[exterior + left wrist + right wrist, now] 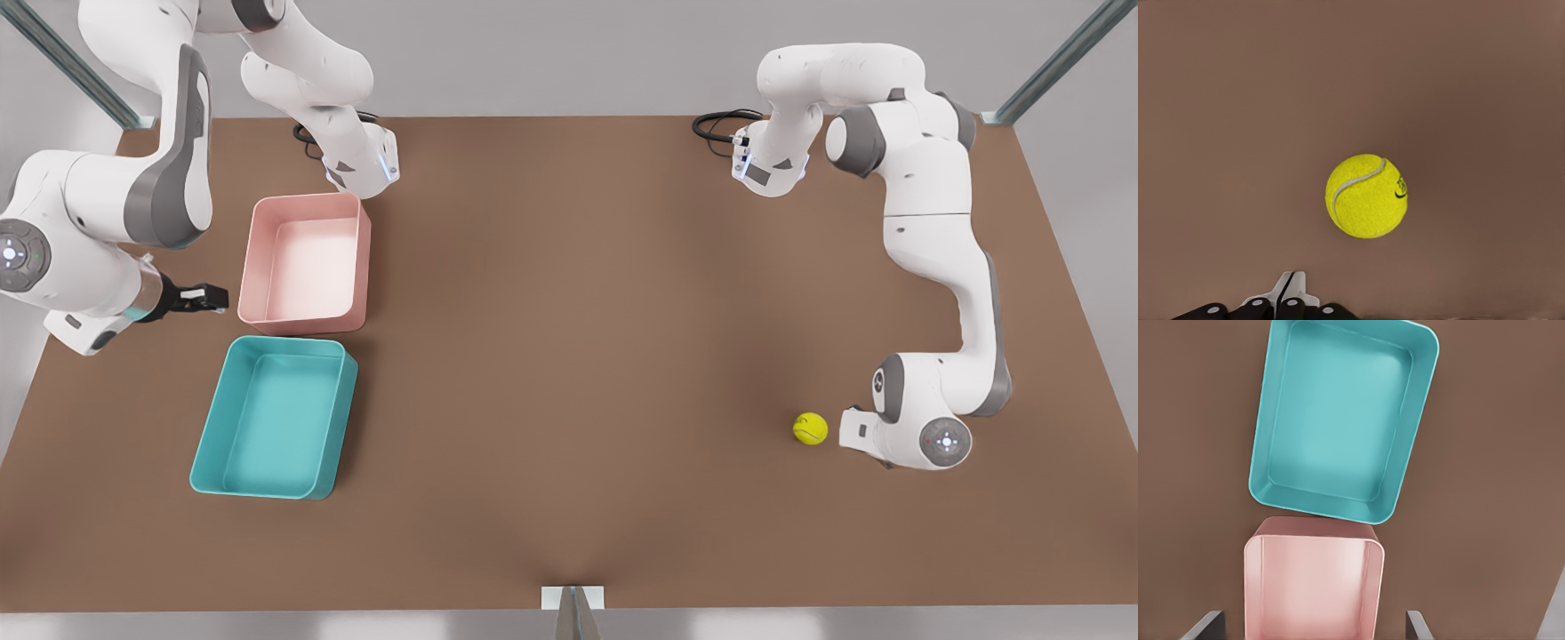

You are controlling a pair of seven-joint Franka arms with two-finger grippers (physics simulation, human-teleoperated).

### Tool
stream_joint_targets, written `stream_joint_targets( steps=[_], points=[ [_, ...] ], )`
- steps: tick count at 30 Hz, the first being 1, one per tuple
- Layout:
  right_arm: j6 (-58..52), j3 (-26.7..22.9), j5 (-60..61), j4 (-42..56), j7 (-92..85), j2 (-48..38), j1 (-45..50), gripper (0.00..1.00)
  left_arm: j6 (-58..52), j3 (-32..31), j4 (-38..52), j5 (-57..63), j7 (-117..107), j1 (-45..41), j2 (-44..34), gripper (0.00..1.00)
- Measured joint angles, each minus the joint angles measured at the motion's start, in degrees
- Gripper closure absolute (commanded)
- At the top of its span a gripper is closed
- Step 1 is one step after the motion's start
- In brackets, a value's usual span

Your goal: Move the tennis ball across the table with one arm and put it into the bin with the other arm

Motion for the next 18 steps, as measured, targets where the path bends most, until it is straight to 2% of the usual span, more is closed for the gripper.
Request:
stream_joint_targets(
  steps=[8,18],
  points=[
    [0.0,0.0,0.2,-0.7,0.3,0.0,0.0,0.0,9.4,0.0,-7.9,3.2,18.0,-0.1,-1.7,0.79],
    [0.1,-0.1,0.7,-1.7,0.5,-0.2,0.0,0.0,12.1,-0.5,-12.5,3.3,30.2,0.3,-2.4,0.79]
  ],
)
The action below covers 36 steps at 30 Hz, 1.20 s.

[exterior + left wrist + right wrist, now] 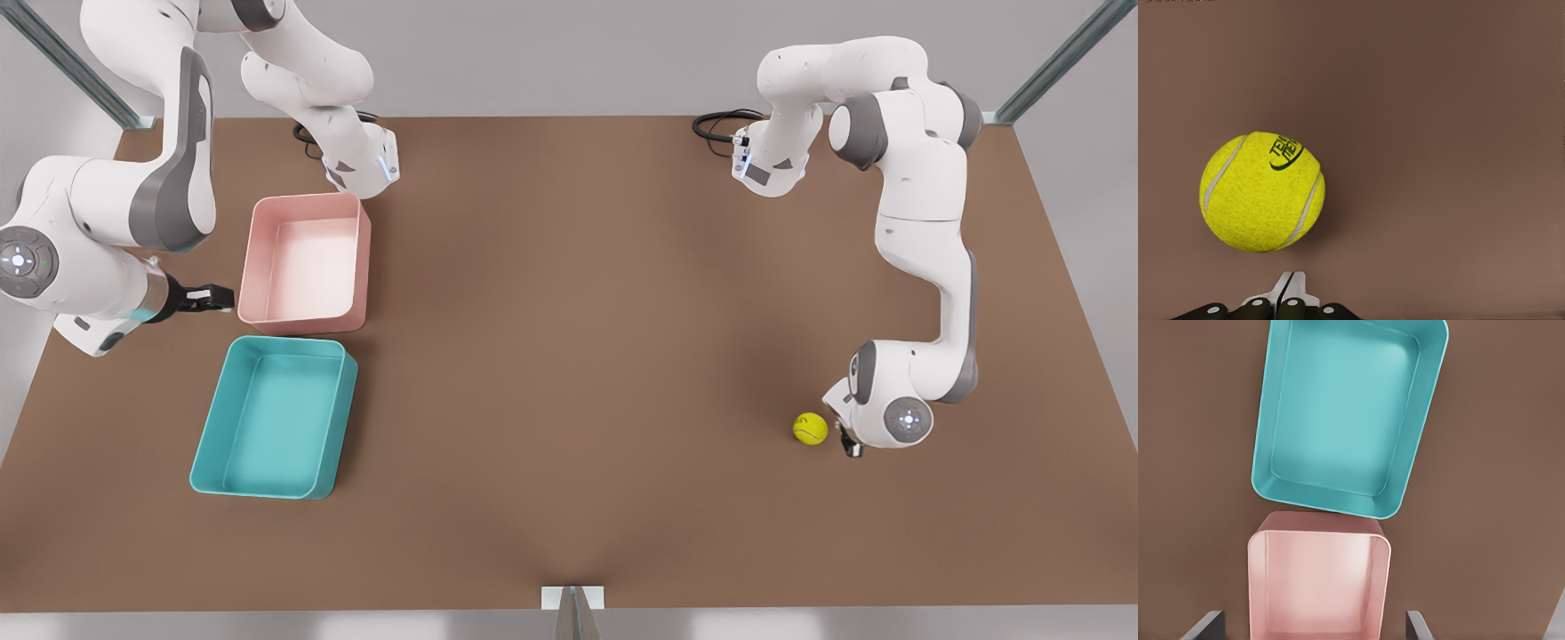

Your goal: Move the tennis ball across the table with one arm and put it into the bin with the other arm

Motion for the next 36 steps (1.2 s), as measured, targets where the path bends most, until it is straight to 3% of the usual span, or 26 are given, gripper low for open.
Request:
stream_joint_targets(
  steps=[18,32,36],
  points=[
    [0.6,-0.4,0.2,-0.5,0.0,0.5,0.1,0.0,5.8,0.1,-0.7,0.0,4.6,-0.9,0.6,0.79],
    [1.1,-0.8,0.3,-0.5,-0.2,1.2,0.1,0.0,1.2,0.5,-0.6,0.1,3.7,-1.1,0.4,0.79],
    [1.2,-0.9,0.3,-0.5,-0.3,1.5,0.1,0.0,0.6,0.5,0.0,0.0,2.3,-5.1,0.1,0.79]
  ],
)
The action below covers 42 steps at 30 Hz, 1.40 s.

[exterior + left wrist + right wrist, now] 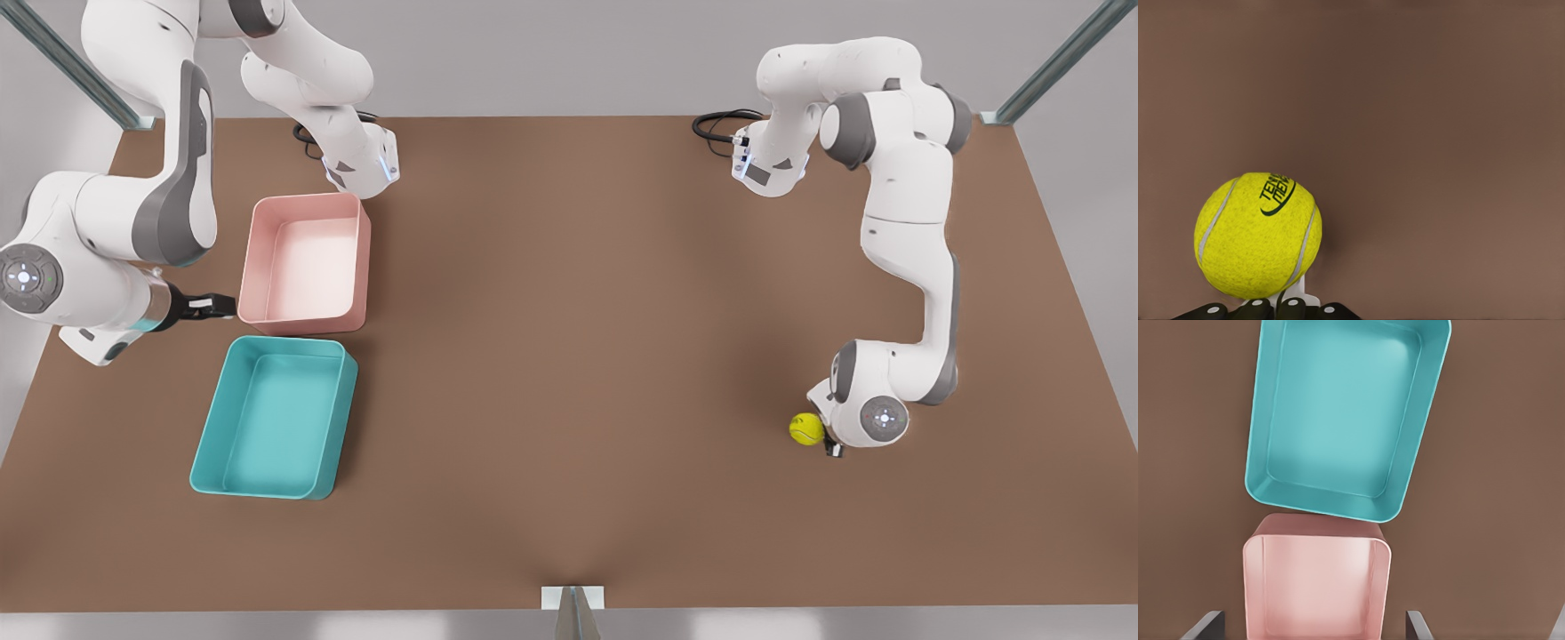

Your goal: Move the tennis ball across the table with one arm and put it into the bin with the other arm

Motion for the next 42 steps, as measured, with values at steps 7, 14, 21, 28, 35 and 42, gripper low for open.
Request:
stream_joint_targets(
  steps=[7,14,21,28,35,42],
  points=[
    [0.3,0.0,0.0,0.0,-0.1,0.4,0.0,0.0,-11.1,4.1,1.7,-28.5,-15.6,-10.4,-6.8,0.79],
    [2.5,0.0,1.4,0.4,0.0,4.1,2.8,0.0,-30.4,2.9,8.2,-15.6,-40.0,-7.0,-26.7,0.0],
    [14.5,0.0,3.6,0.9,0.3,14.0,7.9,0.0,-44.8,2.7,10.8,-13.0,-59.3,-3.6,-27.5,0.0],
    [27.4,0.0,5.6,1.0,2.1,21.4,11.6,0.0,-49.0,2.7,10.6,-12.0,-72.6,-3.4,-27.3,0.0],
    [34.5,-0.3,5.8,1.0,3.8,23.3,12.1,0.0,-49.9,2.8,10.6,-11.6,-81.7,-3.3,-27.2,0.0],
    [35.9,-0.8,4.8,0.1,-0.4,25.4,13.3,0.0,-50.2,2.8,10.6,-11.3,-87.9,-3.3,-27.0,0.0]
  ],
)
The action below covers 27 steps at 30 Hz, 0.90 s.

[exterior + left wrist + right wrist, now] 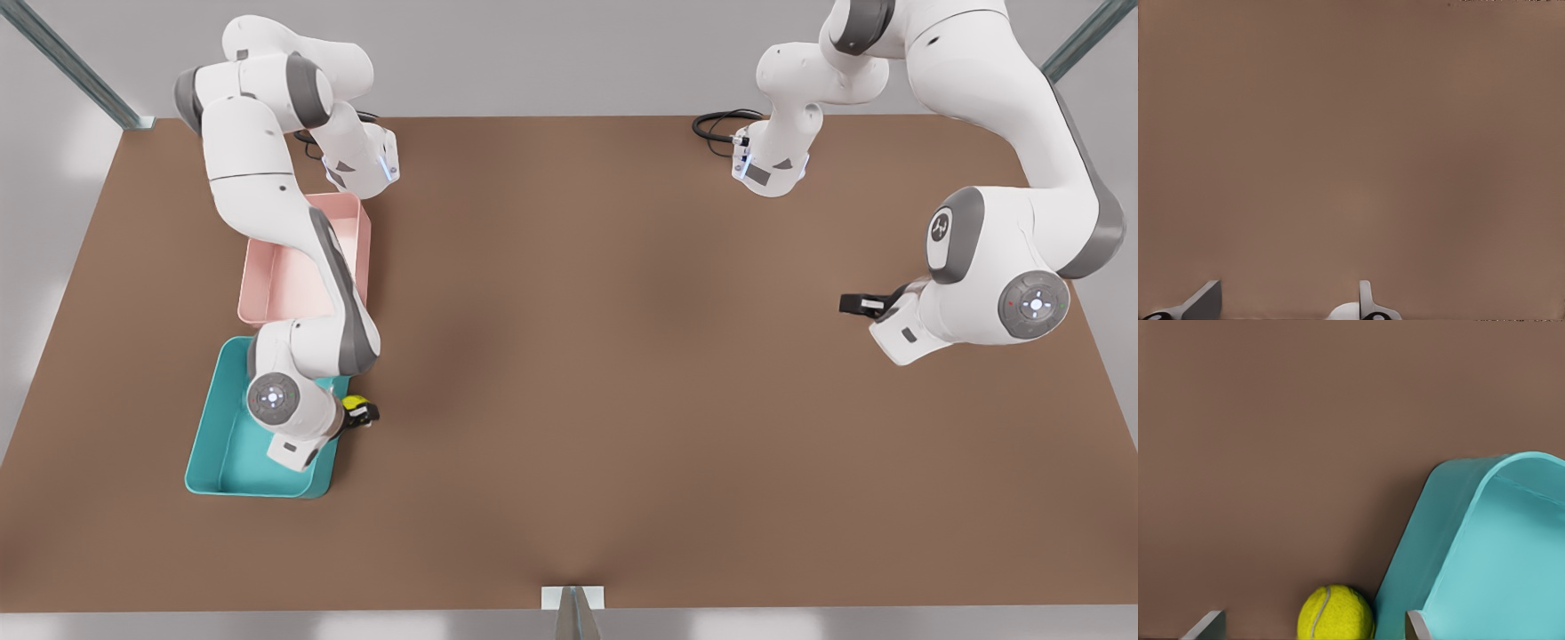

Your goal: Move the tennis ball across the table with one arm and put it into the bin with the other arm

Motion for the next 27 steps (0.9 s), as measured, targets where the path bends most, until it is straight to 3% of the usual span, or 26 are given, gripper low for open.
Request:
stream_joint_targets(
  steps=[12,20,27],
  points=[
    [-8.1,0.7,0.1,-3.0,-19.6,0.6,1.5,0.0,-0.5,0.0,0.0,0.0,-6.3,-0.1,0.2,0.0],
    [-4.7,0.1,-0.4,-1.9,-33.3,3.5,0.9,0.0,3.5,-1.7,-1.7,1.8,-8.7,-0.5,-4.0,0.0],
    [-3.1,-0.1,-0.3,-1.6,-41.8,4.3,0.8,0.0,6.9,-1.8,-1.6,2.7,-8.8,2.6,-2.7,0.0]
  ],
)
